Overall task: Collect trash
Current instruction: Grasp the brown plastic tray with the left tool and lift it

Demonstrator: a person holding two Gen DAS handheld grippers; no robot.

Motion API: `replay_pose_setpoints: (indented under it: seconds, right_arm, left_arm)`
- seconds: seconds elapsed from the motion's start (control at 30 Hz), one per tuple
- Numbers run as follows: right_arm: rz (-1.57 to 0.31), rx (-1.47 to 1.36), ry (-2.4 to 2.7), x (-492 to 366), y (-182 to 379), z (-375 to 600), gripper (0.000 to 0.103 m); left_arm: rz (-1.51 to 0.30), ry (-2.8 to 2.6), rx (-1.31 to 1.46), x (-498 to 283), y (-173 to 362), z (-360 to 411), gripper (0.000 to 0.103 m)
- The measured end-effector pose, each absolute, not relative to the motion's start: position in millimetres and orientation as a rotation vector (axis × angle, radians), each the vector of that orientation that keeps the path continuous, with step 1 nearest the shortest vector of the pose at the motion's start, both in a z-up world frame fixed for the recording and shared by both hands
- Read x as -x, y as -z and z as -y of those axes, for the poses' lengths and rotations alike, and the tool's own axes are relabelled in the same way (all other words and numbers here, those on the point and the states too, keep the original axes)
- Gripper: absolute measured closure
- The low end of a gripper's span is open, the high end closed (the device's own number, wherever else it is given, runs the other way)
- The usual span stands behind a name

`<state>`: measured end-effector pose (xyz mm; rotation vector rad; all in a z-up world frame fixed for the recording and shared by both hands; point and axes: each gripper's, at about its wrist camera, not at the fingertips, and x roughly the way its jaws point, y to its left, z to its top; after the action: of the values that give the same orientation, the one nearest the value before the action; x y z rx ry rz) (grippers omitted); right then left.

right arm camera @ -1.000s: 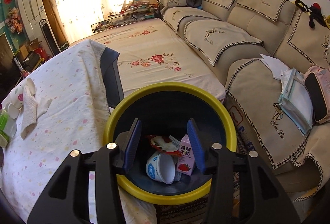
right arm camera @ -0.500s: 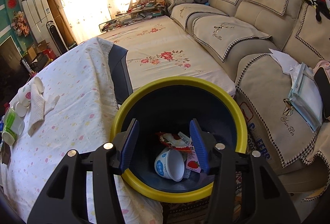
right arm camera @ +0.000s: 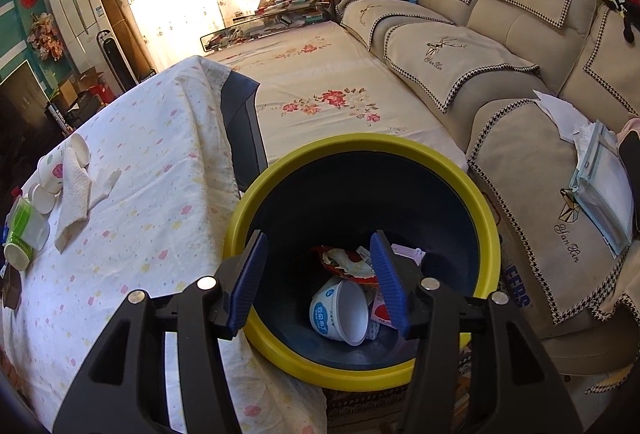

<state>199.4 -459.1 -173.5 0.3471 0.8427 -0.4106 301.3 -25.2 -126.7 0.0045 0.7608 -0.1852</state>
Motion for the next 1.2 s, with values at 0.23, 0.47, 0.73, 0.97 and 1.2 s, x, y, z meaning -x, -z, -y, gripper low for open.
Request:
replay_pose_setpoints:
  seconds: [0.23,0.47,0.73,0.97,1.2]
  right_arm:
    - [-0.847,-0.351,0.409,-202,176,459,0.051]
    - [-0.860,-0.356,0.401,-204,181,460,0.051]
    - [-0.868,-0.359,0.397,-205,184,461,0.050]
    - [-0.876,-0.357,0.390,-206,187,460,0.050]
    - [-0.881,-0.360,0.390,-207,189,461,0.050]
  left_arm:
    - [-0.798,0.208,-0.021,-310,133,26,0.009]
    - [-0.834,0.225,-0.005,-318,140,25,0.009]
    - [-0.822,0.213,-0.037,-320,139,25,0.009]
    - [-0.876,0.212,-0.052,-325,148,27,0.022]
    - [-0.886,0.195,-0.029,-329,151,20,0.025]
